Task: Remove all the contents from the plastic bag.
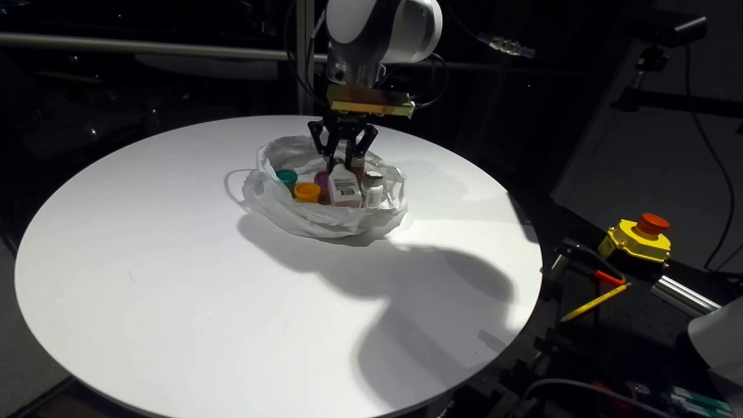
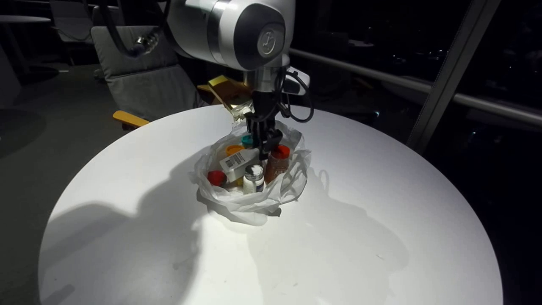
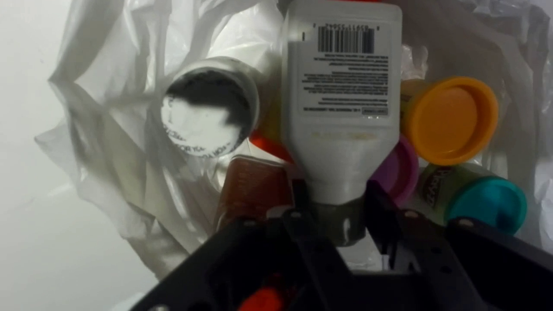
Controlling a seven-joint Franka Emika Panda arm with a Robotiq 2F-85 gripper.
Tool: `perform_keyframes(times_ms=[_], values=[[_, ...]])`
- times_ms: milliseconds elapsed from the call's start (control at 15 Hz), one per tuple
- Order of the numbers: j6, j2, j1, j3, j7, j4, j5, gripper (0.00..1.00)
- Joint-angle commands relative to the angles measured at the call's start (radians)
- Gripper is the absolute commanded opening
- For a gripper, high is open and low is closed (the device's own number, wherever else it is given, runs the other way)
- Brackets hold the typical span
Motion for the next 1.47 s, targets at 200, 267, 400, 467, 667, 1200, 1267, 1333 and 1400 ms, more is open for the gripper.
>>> perform_keyframes(times_ms=[200, 267, 400, 467, 667, 1200, 1267, 1333, 1400], values=[[0.153, -0.218, 0.002, 0.018, -0.041, -0.226, 0.049, 0.11], [0.186, -0.266, 0.014, 0.008, -0.032, -0.277, 0.036, 0.11], [0.267, -0.358, 0.039, -0.032, -0.001, -0.385, -0.001, 0.11], [0.307, -0.400, 0.053, -0.060, 0.021, -0.437, -0.027, 0.11], [0.385, -0.522, 0.041, -0.107, 0.028, -0.601, -0.061, 0.11], [0.262, -0.495, -0.126, -0.038, -0.173, -0.681, 0.122, 0.11], [0.241, -0.462, -0.146, -0.024, -0.218, -0.656, 0.169, 0.11], [0.211, -0.413, -0.153, -0.032, -0.215, -0.623, 0.163, 0.11], [0.193, -0.376, -0.161, -0.038, -0.217, -0.599, 0.157, 0.11]])
